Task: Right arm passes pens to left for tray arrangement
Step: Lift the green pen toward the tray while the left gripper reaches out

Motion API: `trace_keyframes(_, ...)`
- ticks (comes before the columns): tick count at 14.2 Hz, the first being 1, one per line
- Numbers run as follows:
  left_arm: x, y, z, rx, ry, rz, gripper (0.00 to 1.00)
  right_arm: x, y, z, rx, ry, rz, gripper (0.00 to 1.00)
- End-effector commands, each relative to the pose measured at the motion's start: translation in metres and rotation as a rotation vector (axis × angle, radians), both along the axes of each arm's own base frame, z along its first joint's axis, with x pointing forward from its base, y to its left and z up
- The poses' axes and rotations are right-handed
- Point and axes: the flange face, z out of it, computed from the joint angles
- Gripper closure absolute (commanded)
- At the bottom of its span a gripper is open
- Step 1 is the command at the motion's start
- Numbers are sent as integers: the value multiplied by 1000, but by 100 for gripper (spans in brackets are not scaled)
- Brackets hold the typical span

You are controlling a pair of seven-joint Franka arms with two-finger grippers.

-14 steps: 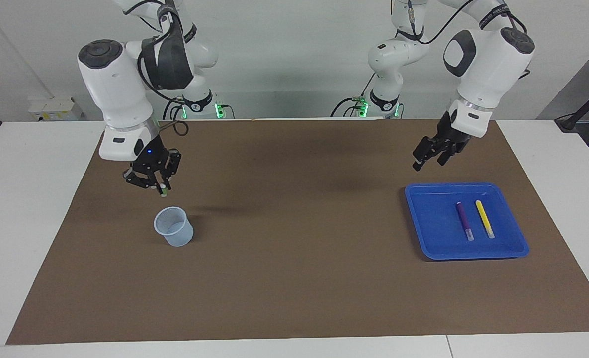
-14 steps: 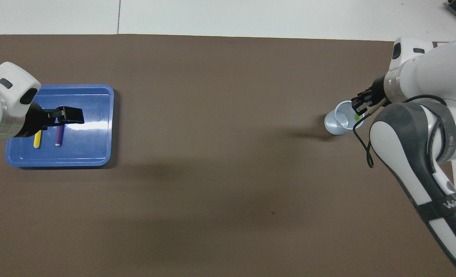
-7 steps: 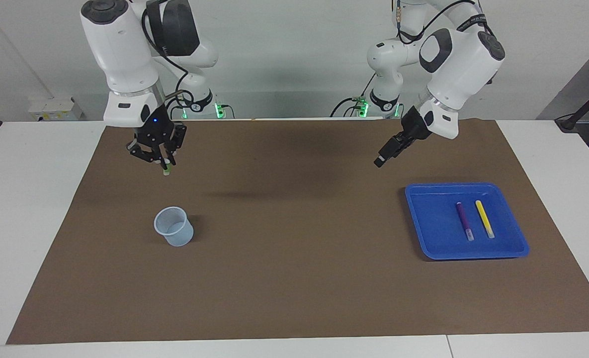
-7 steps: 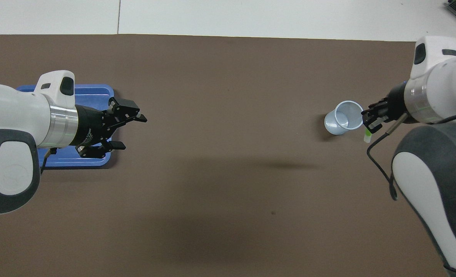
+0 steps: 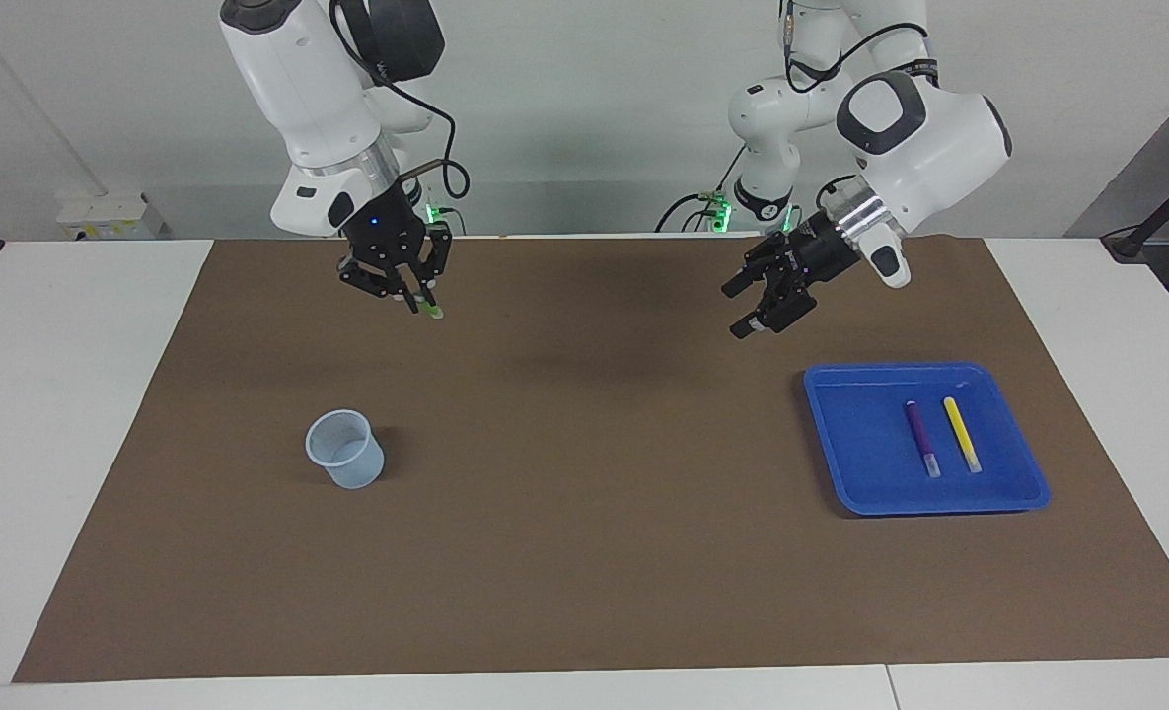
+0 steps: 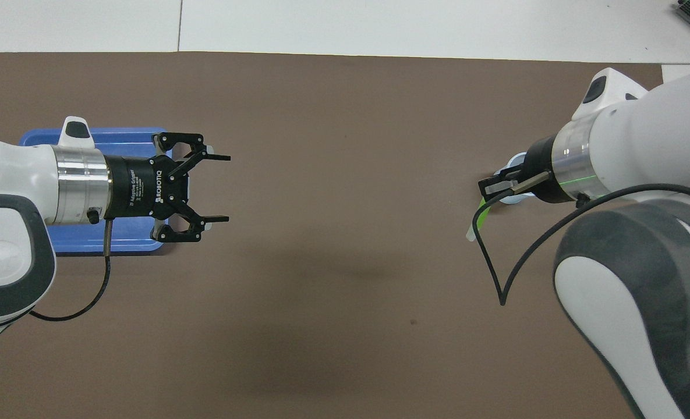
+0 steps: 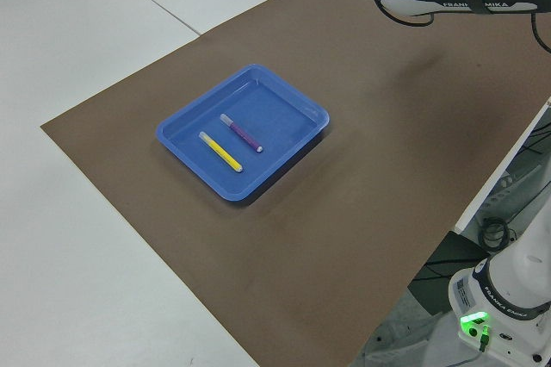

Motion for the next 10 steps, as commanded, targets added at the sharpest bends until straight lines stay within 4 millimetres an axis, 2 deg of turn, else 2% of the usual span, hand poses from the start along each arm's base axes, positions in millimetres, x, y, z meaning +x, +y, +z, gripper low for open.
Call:
trace_keyframes(1, -6, -3, 3, -54, 100, 129, 3, -8, 26, 6, 97, 45, -193, 100)
trace_keyframes(3, -5, -6, 5, -109, 121, 155, 3, -12, 36, -1, 169, 81, -314, 100)
trace_keyframes(4, -5, -9, 4, -120, 138, 164, 3, -18, 49, -1, 192, 90, -327, 100)
trace_keyframes(6, -11, -35, -1, -115, 149, 162, 4, -22, 57, -2, 200, 116, -365, 100)
trace_keyframes(8, -9, -38, -8, -117, 173, 179, 3, -25, 63, 0, 262, 170, -449, 100)
trace_keyframes(10, -19, -71, -6, -118, 195, 204, 3, -31, 83, 3, 290, 167, -483, 100)
